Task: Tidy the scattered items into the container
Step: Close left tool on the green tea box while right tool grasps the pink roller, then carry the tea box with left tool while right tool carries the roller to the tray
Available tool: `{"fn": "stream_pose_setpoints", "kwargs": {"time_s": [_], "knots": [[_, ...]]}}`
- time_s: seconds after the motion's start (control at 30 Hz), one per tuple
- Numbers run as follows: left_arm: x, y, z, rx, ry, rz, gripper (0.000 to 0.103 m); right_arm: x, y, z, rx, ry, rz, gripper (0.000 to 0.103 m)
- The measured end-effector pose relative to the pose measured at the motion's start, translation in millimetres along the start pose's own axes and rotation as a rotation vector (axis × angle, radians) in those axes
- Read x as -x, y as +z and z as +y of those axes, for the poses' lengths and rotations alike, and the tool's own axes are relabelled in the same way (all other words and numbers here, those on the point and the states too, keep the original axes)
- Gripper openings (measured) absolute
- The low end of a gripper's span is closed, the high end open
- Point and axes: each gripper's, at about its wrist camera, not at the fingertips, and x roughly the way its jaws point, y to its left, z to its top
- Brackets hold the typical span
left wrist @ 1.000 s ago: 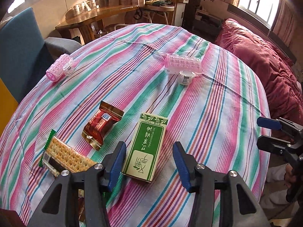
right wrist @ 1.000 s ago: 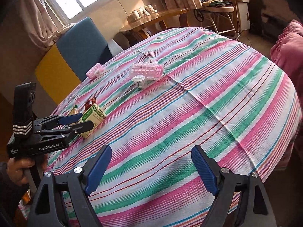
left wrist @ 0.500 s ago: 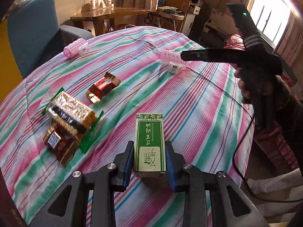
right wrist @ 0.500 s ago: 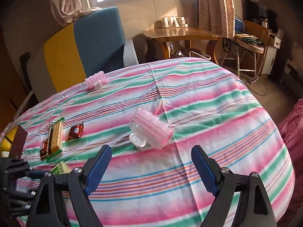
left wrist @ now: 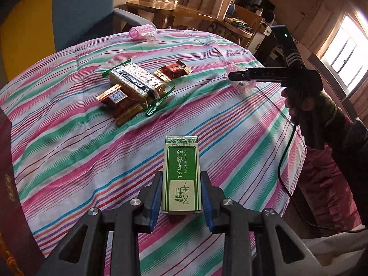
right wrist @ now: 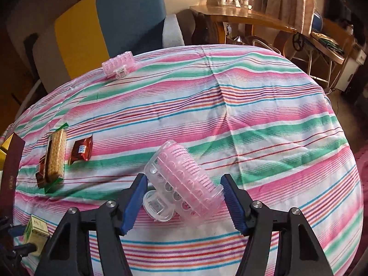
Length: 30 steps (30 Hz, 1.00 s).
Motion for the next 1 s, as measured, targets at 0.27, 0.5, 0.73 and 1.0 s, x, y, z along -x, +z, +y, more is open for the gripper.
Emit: {"fn": "stream_pose_setpoints", "kwargs": {"time_s": [0.27,0.5,0.73,1.0], "knots": [[15,-25,5,0.056,0.017,-0.021,0.031,29,-62,53,-0.082,0.174,0.029,0.067],[28,-46,8,0.087,0.016,-0.035,0.031,42,-102,99,-0.046,0.189,0.029,0.069],[31,-53,8,0.077,-0.031,-0.042,0.046,54,-108,114,0.054,0.162,-0.026,0.083],[23,-47,-2,-0.020,0.011,-0.025,0.046,50,-101,127,0.209,0.151,0.014,0.081]]}}
